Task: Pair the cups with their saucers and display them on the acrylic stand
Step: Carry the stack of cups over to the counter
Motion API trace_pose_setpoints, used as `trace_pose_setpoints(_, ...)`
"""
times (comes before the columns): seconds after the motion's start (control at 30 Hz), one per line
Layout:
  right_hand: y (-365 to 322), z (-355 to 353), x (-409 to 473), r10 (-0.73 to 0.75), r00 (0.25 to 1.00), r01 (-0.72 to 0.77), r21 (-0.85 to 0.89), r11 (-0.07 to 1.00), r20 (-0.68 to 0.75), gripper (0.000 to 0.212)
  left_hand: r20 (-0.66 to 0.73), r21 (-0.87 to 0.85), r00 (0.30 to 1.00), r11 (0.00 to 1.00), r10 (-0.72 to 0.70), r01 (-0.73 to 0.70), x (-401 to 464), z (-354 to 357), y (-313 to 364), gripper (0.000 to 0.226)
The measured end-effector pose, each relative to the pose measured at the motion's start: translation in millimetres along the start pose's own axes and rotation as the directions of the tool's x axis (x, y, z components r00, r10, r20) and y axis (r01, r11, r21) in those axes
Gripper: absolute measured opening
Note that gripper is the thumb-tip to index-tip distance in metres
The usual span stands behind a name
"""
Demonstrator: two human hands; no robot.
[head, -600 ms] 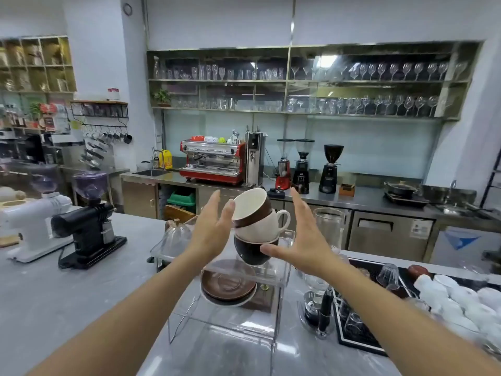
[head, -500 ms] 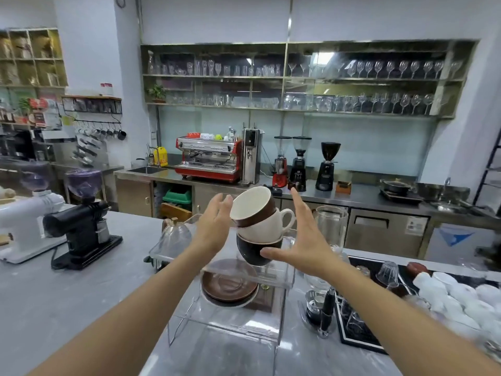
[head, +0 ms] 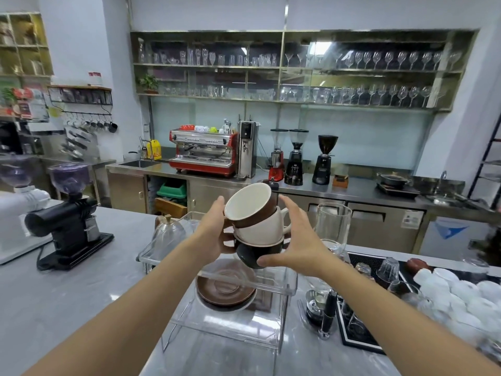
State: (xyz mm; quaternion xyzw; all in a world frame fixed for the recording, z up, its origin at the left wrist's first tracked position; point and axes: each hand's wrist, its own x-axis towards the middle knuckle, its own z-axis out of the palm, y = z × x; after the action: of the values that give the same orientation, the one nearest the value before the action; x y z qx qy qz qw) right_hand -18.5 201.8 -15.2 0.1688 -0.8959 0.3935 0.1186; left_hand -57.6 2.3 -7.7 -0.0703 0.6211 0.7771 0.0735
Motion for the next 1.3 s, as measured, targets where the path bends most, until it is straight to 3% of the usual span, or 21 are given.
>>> trace_pose_setpoints(0.27, 2, 4, 6, -0.003, 1.000, 0.004, 0.066, 0.998, -0.003, 0.118, 0.049, 0.045, 0.998, 0.999, -0.033, 0.031, -4, 1, -2, 0.050)
trace_pose_setpoints(1.3, -10, -2, -1, 0.011, 0.996, 0.003, 0.154, 0.988, -0.087, 0.109, 0.013, -0.016, 0.999, 0.999, 0.031, -0.031, -12, 5, 7, 0.040)
